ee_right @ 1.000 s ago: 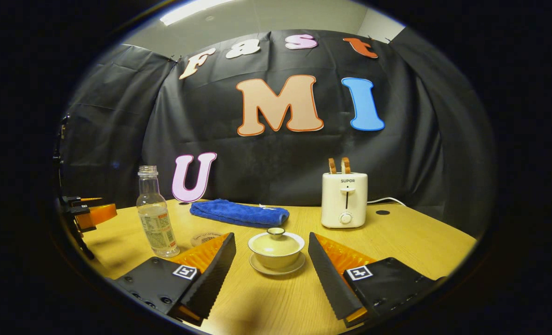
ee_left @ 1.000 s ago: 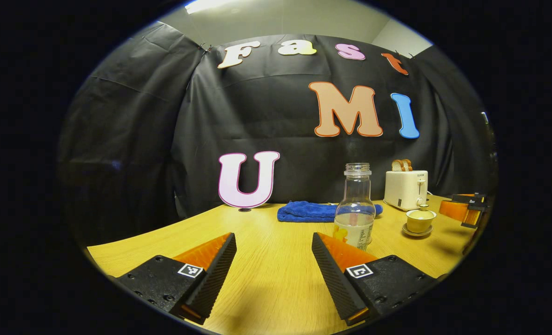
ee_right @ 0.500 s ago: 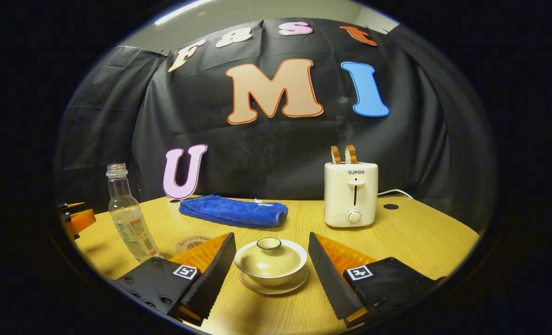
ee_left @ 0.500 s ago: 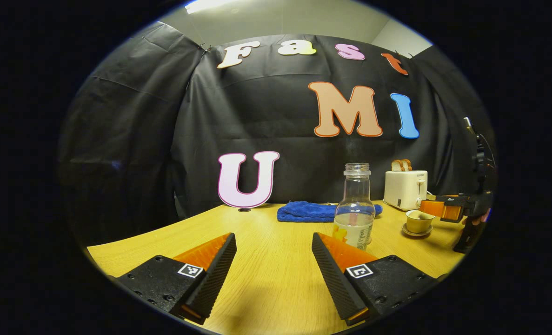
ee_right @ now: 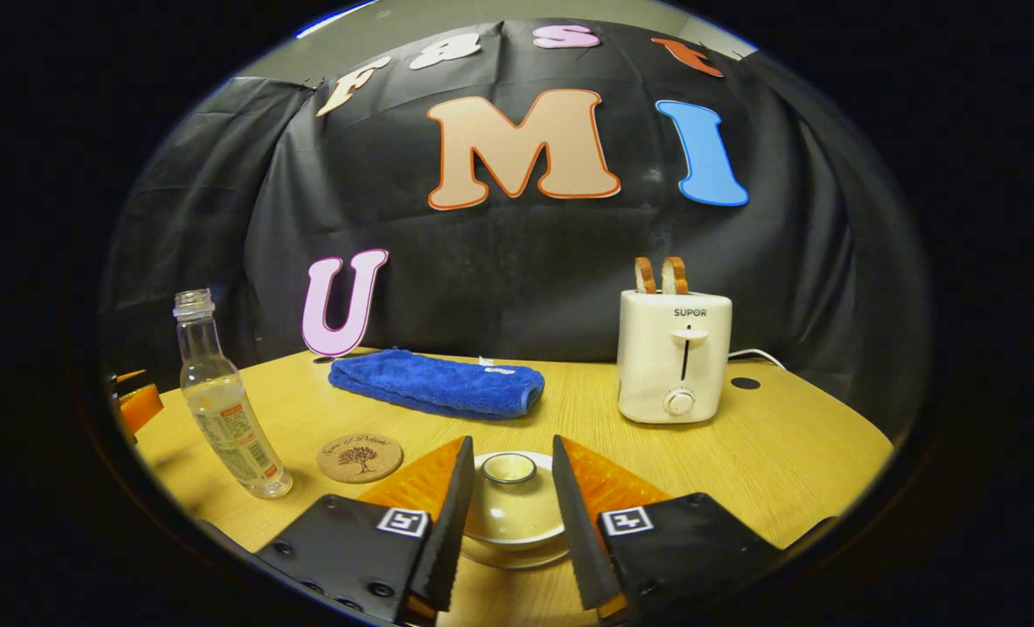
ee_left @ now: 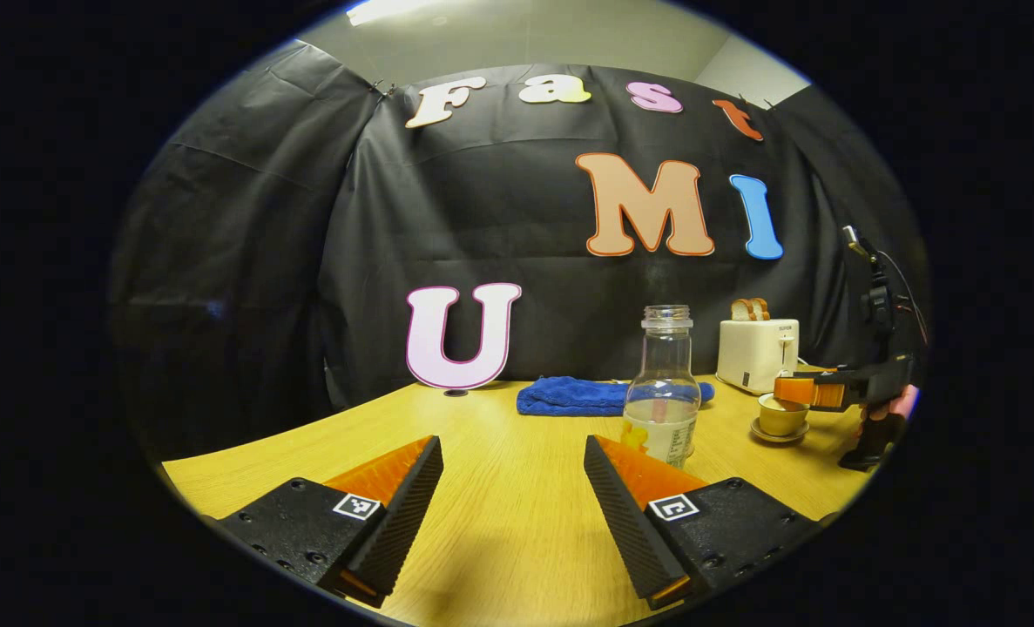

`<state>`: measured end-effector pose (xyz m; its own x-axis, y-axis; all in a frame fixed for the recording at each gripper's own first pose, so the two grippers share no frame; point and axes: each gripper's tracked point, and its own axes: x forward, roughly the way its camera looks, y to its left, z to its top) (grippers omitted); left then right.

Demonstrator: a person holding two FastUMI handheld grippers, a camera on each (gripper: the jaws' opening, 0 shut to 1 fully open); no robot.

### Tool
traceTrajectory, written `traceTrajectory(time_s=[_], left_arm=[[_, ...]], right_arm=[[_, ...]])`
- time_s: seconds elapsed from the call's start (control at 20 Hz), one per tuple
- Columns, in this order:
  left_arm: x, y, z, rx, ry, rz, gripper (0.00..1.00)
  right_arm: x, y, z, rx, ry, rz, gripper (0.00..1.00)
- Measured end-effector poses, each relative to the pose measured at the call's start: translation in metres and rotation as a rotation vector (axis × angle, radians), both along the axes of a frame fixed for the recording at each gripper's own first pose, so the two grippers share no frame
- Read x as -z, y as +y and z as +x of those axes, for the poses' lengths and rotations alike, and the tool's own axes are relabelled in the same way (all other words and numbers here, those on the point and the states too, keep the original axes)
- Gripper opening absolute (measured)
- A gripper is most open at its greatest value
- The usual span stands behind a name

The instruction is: Open the teacup lid with one hand, grasp the water bottle and pour water into the teacup with the other hand; after pouring, place the water bottle on the coaster and then close the teacup lid.

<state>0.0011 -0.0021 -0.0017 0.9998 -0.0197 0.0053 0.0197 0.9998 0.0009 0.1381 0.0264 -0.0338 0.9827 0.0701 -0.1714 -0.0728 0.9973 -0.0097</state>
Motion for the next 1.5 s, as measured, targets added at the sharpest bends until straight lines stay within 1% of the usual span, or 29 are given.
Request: traceTrajectory(time_s=[0.15, 0.25, 0.35, 0.4, 0.6, 0.65, 0.7, 0.8, 0.9, 0.95, 1.2, 1.3, 1.4, 1.45, 1.5], left_arm=[[0.000, 0.000, 0.001, 0.000, 0.000, 0.000, 0.95], [0.000, 0.000, 0.001, 0.000, 0.000, 0.000, 0.95], [0.001, 0.000, 0.001, 0.000, 0.000, 0.000, 0.95], [0.000, 0.000, 0.001, 0.000, 0.000, 0.000, 0.95], [0.000, 0.001, 0.001, 0.001, 0.000, 0.000, 0.95], [0.000, 0.000, 0.001, 0.001, 0.000, 0.000, 0.94], [0.000, 0.000, 0.001, 0.003, 0.000, 0.000, 0.95], [0.000, -0.004, 0.001, 0.018, -0.001, -0.001, 0.95], [0.000, -0.009, 0.000, 0.044, -0.002, -0.002, 0.95], [0.001, -0.014, 0.000, 0.062, -0.002, -0.003, 0.95], [0.000, -0.034, -0.002, 0.164, -0.002, -0.004, 0.95], [0.000, -0.038, -0.002, 0.190, -0.002, -0.005, 0.95], [-0.001, -0.042, -0.001, 0.208, -0.003, -0.005, 0.95], [0.000, -0.045, -0.001, 0.217, -0.003, -0.007, 0.95], [0.000, -0.048, -0.002, 0.229, -0.003, -0.007, 0.95]], right_arm=[[-0.001, -0.002, 0.000, 0.002, 0.002, 0.014, 0.38], [0.000, -0.001, -0.001, 0.001, 0.005, 0.017, 0.31], [0.001, 0.000, 0.002, 0.000, 0.001, 0.008, 0.34], [-0.001, 0.000, 0.000, 0.000, 0.001, 0.006, 0.28], [-0.006, -0.001, -0.004, -0.005, -0.031, 0.016, 0.28], [-0.007, 0.000, -0.006, -0.005, -0.039, 0.012, 0.28], [-0.006, -0.001, -0.007, -0.004, -0.039, 0.007, 0.27], [-0.007, 0.000, -0.013, -0.009, -0.044, 0.012, 0.28], [-0.011, -0.002, -0.020, -0.008, -0.065, 0.016, 0.29], [-0.013, -0.003, -0.024, -0.006, -0.075, 0.015, 0.28], [-0.022, -0.010, -0.047, 0.015, -0.131, 0.021, 0.28], [-0.025, -0.011, -0.057, 0.019, -0.154, 0.020, 0.29], [-0.027, -0.013, -0.065, 0.020, -0.160, 0.020, 0.26], [-0.027, -0.014, -0.068, 0.022, -0.161, 0.019, 0.27], [-0.027, -0.016, -0.072, 0.024, -0.161, 0.019, 0.26]])
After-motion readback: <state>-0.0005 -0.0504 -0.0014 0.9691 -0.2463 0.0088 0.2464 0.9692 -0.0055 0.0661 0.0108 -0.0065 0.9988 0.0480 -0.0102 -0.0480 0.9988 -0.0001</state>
